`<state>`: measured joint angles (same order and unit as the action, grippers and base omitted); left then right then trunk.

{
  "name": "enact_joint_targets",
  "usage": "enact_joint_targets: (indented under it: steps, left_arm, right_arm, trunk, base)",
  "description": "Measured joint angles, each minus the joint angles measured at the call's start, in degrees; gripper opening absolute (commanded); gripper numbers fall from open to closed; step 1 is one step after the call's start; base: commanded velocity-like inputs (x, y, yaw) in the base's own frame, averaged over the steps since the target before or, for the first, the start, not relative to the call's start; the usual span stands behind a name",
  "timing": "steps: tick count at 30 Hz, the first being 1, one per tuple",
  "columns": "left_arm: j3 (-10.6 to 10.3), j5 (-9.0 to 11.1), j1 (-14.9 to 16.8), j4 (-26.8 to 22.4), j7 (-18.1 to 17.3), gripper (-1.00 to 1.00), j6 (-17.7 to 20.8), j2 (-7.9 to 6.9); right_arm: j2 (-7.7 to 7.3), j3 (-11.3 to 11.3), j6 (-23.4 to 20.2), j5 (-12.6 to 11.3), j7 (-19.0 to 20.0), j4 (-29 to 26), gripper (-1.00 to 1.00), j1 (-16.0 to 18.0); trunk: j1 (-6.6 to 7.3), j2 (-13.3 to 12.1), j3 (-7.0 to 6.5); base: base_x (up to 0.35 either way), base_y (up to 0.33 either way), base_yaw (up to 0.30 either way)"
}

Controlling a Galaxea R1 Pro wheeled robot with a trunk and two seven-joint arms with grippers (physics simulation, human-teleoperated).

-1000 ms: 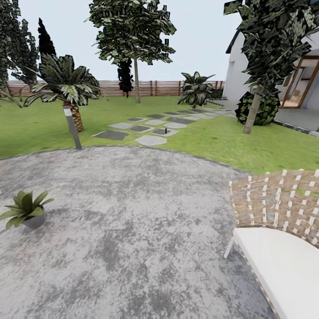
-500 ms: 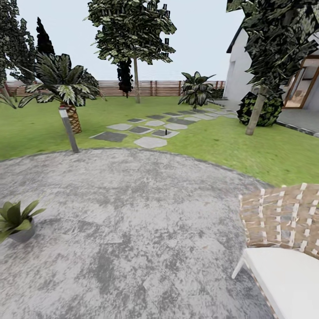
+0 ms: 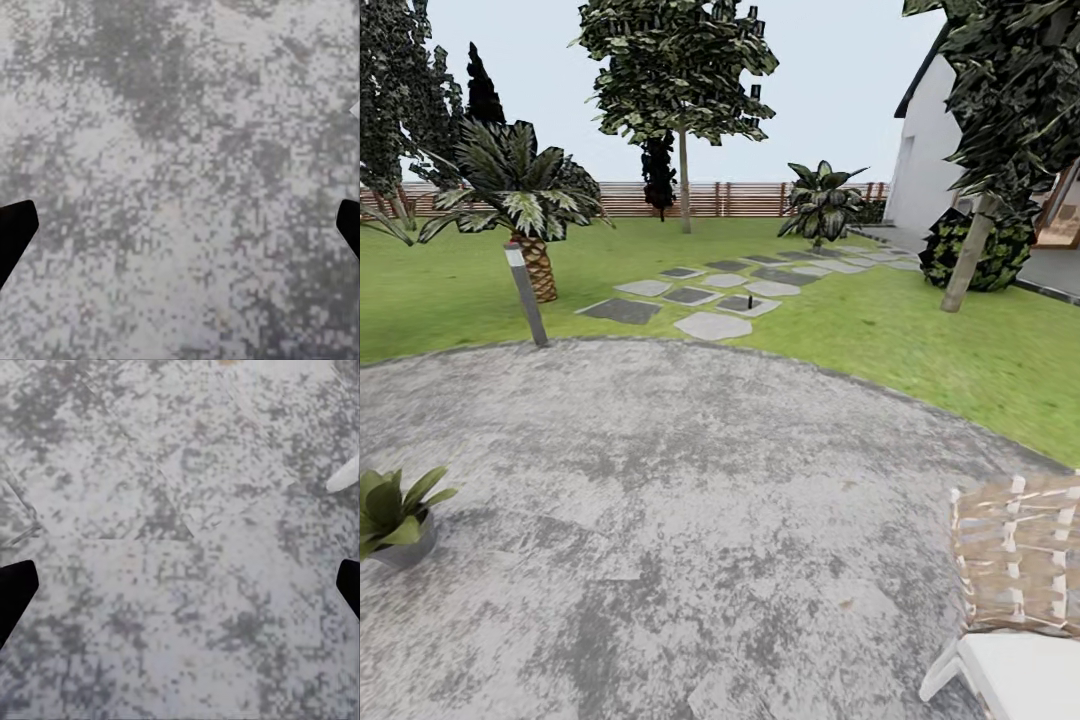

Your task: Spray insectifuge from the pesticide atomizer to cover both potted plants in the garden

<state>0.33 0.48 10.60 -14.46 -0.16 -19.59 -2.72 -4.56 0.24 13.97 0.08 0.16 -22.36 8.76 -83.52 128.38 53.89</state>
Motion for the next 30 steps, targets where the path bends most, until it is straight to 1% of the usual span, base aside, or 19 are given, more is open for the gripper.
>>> enact_joint_targets:
  steps: [30]
  left_arm:
    - [0.0,0.0,-0.01,0.0,0.0,1.0,0.0,0.0]
  right_arm:
    - [0.0,0.0,0.0,0.0,-0.01,0.08,1.0,-0.01]
  trunk:
    - [0.0,0.0,0.0]
  base:
    - [0.337,0.0,0.001]
